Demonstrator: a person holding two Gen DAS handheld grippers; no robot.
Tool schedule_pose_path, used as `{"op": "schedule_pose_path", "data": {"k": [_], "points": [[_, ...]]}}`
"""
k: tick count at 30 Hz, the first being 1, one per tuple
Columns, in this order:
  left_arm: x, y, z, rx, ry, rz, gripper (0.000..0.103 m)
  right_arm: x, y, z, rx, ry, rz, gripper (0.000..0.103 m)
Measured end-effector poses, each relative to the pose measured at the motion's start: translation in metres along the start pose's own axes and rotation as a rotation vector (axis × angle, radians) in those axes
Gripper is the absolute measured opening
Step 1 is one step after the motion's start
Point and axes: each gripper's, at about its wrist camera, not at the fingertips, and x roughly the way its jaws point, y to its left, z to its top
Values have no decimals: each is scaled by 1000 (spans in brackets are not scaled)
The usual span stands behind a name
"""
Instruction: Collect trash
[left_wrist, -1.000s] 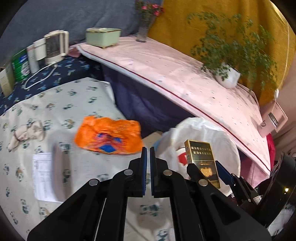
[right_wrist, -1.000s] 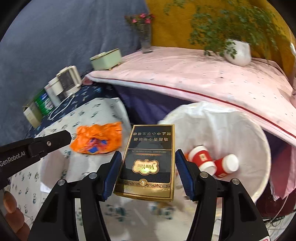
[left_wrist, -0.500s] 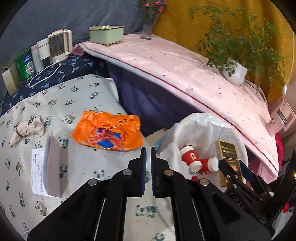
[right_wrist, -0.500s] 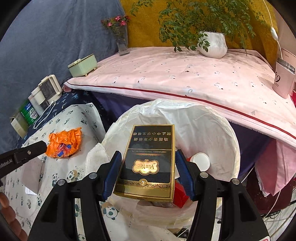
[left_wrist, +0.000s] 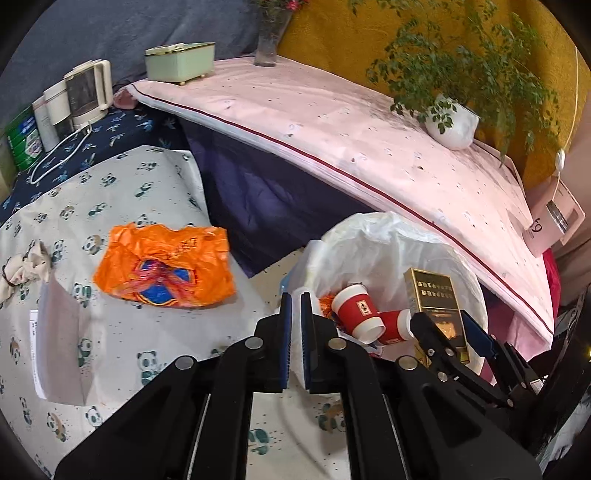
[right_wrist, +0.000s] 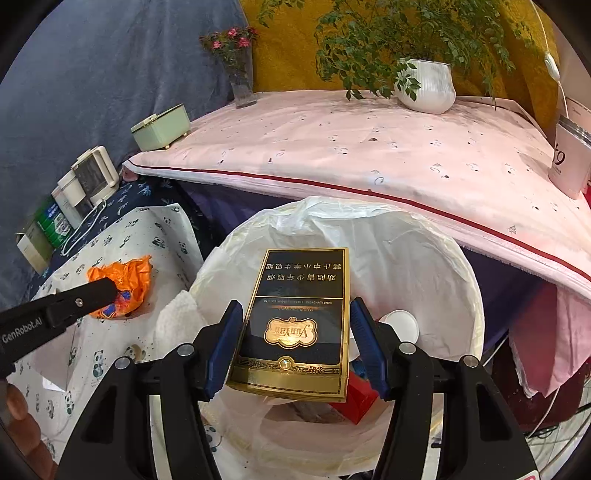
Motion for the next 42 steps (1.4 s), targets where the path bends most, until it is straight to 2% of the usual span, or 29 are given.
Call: {"op": "schedule_pose_path", "data": {"k": [6,10,12,14,17,22,25,28,31,37,40,42], "points": [[1,-3,-2,0,-3,7,8,2,-5,1,0,2,-7,57],[-16,24,1,-26,-62,84,9,0,0,2,-7,-4,3,57],[-30,52,1,-53,-92,152,22,-2,9,2,-24,-11,10,57],[-48,83,-2,-95,-120,227,61,-3,19,3,-35,-14,25,57],[-72,127,-12,-171,-167,317,78,-4,41,4,-46,-16,59,57],[-77,198,-16,-282,-139,405,79,-1,86,1,-88,-3,121,57],[-71,234,-11,-265,-133,466,79,1,116,-3,-121,4,152,57],[-60,271,-5,-232,-123,466,79,7,144,-6,-148,14,178,57],[-51,304,2,-201,-118,437,79,16,174,-8,-179,25,203,57],[-19,349,9,-181,-59,301,79,43,230,-11,-224,53,236,57],[-4,355,5,-183,-14,213,71,53,251,-17,-239,68,249,57],[-1,351,2,-182,-2,155,58,56,262,-22,-253,75,255,57]]}}
